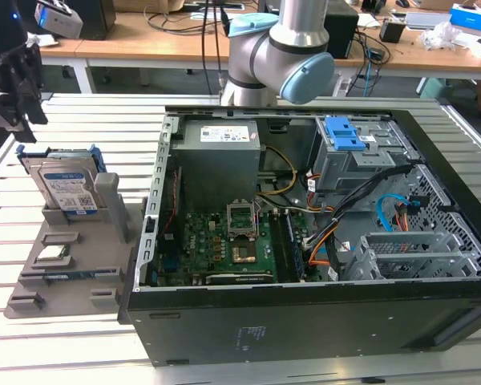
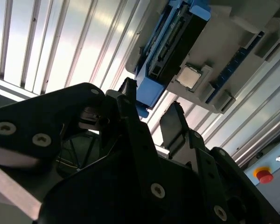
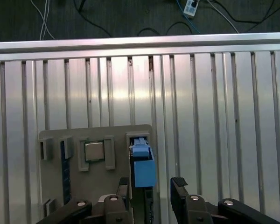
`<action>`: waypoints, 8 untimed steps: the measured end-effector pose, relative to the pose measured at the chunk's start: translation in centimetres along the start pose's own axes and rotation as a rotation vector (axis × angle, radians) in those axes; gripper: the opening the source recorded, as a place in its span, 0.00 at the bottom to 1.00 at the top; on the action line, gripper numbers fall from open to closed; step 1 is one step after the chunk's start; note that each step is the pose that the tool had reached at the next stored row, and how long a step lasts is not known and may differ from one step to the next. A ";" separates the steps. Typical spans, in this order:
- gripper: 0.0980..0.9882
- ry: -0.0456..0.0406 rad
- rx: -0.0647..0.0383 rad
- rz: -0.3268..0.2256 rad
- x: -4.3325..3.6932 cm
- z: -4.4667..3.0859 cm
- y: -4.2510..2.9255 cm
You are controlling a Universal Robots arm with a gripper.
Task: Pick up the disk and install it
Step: 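Pick up the disk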
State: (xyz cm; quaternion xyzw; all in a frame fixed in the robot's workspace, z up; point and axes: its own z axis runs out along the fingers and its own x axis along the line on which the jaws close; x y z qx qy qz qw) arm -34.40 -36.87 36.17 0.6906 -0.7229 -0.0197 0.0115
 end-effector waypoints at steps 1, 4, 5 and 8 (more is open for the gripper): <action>0.43 0.0001 0.000 0.000 -0.01 0.10 -0.01; 0.43 0.0002 0.000 0.000 -0.03 0.46 -0.04; 0.43 0.0003 0.000 0.000 -0.04 0.57 -0.05; 0.43 0.0004 0.000 0.000 -0.09 1.10 -0.10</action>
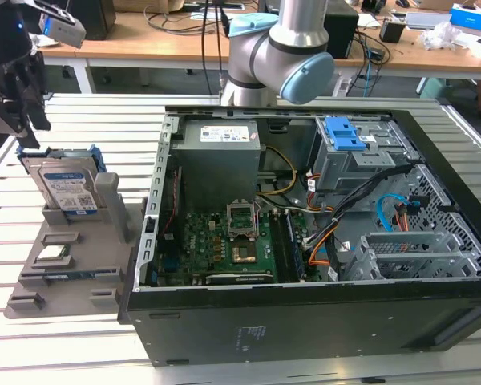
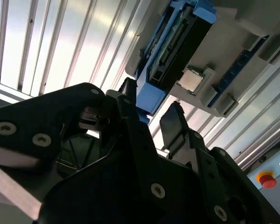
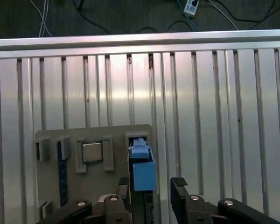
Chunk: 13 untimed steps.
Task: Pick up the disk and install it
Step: 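Pick up the disk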
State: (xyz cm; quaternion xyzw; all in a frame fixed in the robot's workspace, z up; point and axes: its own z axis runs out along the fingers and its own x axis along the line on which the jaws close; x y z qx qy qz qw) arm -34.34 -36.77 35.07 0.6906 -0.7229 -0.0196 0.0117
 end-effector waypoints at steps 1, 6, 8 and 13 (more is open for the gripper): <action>0.43 0.0015 0.000 0.000 -0.01 0.86 -0.05; 0.43 0.0104 0.000 0.000 0.05 2.42 -0.12; 0.43 0.0112 0.000 0.000 0.06 2.66 -0.13; 0.43 0.0130 0.000 -0.022 0.06 3.54 -0.22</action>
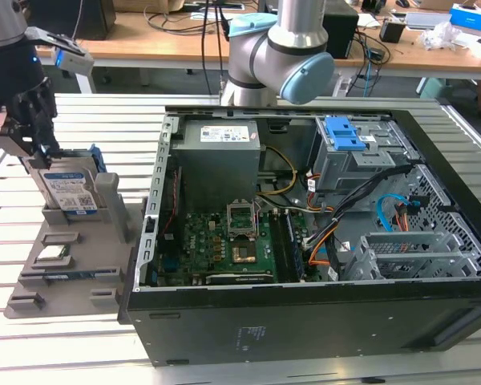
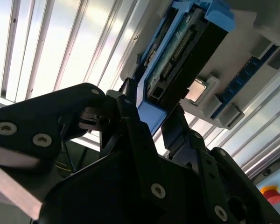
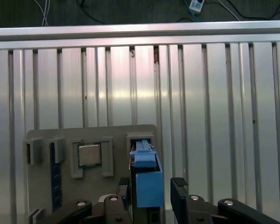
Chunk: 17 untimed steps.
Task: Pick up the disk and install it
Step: 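Pick up the disk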
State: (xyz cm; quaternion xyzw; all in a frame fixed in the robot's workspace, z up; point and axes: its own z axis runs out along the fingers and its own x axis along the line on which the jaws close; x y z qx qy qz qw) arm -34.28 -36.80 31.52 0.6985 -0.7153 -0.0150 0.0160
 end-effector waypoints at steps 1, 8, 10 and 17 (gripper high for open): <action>0.43 0.0004 0.000 -0.006 0.00 0.13 -0.03; 0.43 0.0015 0.000 -0.014 0.00 1.26 -0.19; 0.43 0.0017 0.000 -0.015 -0.01 1.68 -0.23; 0.43 0.0035 0.000 -0.015 -0.02 2.62 -0.71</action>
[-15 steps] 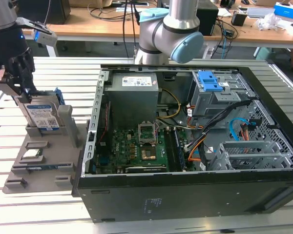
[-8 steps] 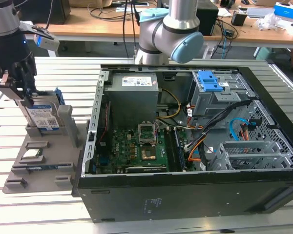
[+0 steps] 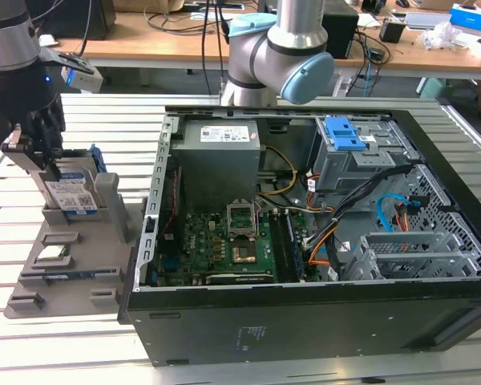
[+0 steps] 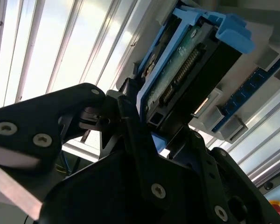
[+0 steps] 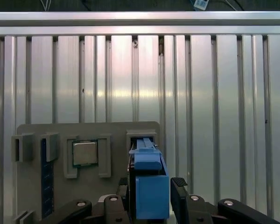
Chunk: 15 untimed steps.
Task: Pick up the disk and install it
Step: 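Pick up the disk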
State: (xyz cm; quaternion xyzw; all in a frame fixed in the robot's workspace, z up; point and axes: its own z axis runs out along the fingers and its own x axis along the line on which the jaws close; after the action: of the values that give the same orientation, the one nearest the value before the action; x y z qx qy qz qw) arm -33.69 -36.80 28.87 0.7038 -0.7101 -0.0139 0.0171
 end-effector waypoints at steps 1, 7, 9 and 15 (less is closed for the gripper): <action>0.43 0.0006 0.000 0.000 0.00 0.12 -0.11; 0.43 0.0031 0.000 -0.001 0.00 0.57 -0.65; 0.43 0.0031 0.000 -0.001 -0.01 0.57 -0.65; 0.30 0.0030 0.000 -0.001 -0.01 0.57 -0.66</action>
State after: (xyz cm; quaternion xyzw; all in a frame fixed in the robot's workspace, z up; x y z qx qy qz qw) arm -33.05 -36.80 28.27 0.7041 -0.7098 -0.0128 0.0182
